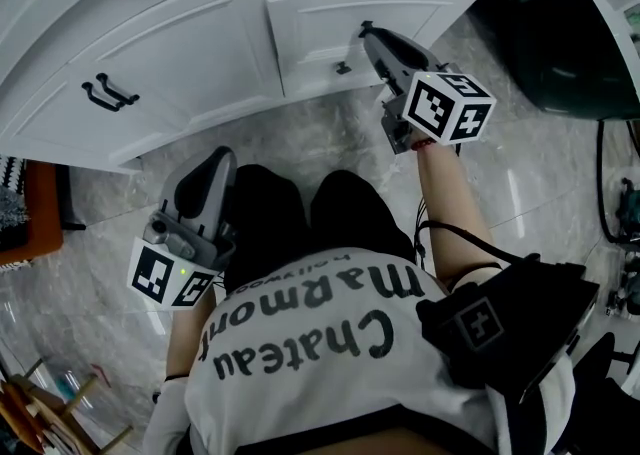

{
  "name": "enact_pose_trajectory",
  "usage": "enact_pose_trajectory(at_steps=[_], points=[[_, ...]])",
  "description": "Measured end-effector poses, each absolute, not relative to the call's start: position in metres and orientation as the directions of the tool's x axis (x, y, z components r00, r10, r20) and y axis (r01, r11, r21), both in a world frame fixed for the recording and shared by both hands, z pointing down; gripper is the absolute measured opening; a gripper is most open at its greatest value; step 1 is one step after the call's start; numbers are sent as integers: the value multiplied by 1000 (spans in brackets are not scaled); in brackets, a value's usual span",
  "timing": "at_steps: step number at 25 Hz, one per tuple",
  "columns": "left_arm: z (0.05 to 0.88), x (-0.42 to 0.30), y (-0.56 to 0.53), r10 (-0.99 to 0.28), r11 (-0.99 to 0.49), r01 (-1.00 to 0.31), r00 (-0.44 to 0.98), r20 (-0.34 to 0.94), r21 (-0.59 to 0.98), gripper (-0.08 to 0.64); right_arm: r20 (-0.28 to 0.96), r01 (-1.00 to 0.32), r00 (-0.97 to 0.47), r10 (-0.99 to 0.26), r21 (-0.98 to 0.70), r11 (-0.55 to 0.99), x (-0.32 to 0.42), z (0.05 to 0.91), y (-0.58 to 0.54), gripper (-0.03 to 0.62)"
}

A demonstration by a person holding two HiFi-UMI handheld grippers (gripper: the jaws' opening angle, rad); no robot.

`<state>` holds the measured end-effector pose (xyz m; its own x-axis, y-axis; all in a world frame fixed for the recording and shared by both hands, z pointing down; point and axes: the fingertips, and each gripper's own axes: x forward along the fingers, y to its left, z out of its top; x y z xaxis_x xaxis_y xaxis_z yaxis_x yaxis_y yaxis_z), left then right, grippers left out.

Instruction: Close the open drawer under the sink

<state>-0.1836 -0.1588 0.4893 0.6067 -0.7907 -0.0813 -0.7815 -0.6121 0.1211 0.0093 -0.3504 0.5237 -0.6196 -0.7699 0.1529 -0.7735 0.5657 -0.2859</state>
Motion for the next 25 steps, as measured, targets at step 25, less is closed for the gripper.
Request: enact_pose_trajectory(at_steps=[25], points=[[488, -203, -152, -813, -582, -804, 574, -97, 125, 8, 168, -795, -570, -804, -361, 488, 5, 524, -387, 98]])
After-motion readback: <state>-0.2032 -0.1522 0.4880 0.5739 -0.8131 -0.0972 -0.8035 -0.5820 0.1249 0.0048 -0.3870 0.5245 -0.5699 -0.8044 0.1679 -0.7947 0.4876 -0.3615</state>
